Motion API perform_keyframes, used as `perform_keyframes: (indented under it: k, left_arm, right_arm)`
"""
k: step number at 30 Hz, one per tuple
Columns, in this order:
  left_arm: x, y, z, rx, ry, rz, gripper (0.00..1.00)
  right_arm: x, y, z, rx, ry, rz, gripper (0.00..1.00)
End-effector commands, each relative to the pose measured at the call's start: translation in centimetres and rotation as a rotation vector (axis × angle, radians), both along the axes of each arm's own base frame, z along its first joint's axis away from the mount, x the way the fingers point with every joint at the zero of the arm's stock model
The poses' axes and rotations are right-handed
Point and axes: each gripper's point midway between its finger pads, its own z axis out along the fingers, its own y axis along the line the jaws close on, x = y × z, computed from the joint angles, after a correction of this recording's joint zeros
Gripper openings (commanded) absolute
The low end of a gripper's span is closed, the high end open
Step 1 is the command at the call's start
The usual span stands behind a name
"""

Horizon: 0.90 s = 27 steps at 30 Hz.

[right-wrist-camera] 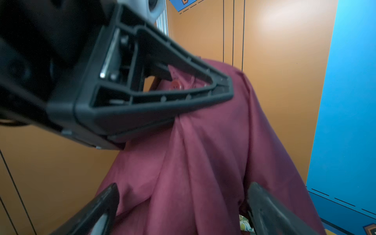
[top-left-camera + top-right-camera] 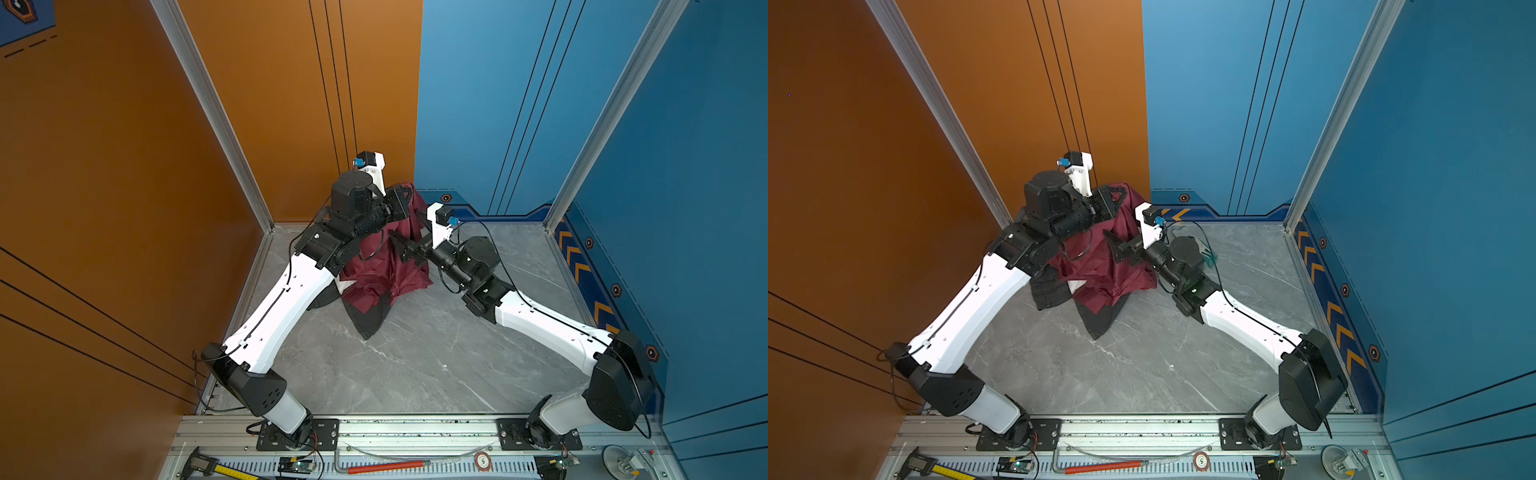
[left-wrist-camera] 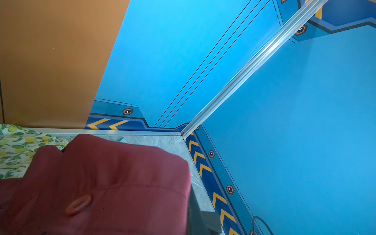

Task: Pick out a specific cloth from the pile
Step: 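Grasp the maroon shirt with the right gripper beside the left gripper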

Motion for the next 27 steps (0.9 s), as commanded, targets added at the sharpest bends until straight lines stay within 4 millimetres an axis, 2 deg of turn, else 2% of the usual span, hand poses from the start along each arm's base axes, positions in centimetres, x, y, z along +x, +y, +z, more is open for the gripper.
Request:
perform_keyframes:
  k: [1, 13, 17, 19, 20, 22, 23, 24, 25, 27]
  left_arm:
    - [-1.5, 0.0, 3.0, -0.076, -0.071, -0.042, 0.00]
    - [-2.2, -0.5, 3.5, -0.120, -0.070, -0.074, 0.00]
    - [-2.6, -0.7, 3.8, -0.128, -0.074, -0.083, 0.00]
    - [-2.7, -0.7, 3.8, -0.129, -0.075, -0.082, 0.00]
    - [-2.7, -0.6, 3.7, -0.130, -0.074, -0.078, 0.00]
    - [-2.7, -0.2, 3.8, -0.132, -0.078, -0.066, 0.00]
    - [-2.7, 0.1, 3.8, -0.134, -0.079, -0.060, 0.00]
    - [-2.7, 0.2, 3.8, -0.137, -0.079, -0.056, 0.00]
    - [-2.6, 0.4, 3.8, -0.138, -0.081, -0.050, 0.00]
    - [-2.5, 1.0, 3.7, -0.134, -0.085, -0.035, 0.00]
  right_arm:
    - [0.0, -0.3, 2.2, 0.076, -0.025, 0.039, 1.00]
    - [1.8, 1.2, -0.6, 0.057, 0.027, 0.043, 1.00]
    - [2.5, 1.7, -0.8, 0.064, 0.028, 0.039, 1.00]
    - [2.7, 1.6, -0.4, 0.077, 0.018, 0.037, 0.85]
    - [2.7, 1.6, -0.2, 0.092, 0.014, 0.040, 0.69]
    - [2.8, 1.4, 0.1, 0.122, 0.015, 0.049, 0.46]
    - [2.8, 1.3, 0.2, 0.138, 0.022, 0.058, 0.31]
    - [2.9, 1.2, 0.3, 0.150, 0.026, 0.062, 0.11]
    - [2.9, 1.1, 0.3, 0.161, 0.032, 0.061, 0.00]
    - [2.8, 1.0, 0.3, 0.176, 0.039, 0.067, 0.00]
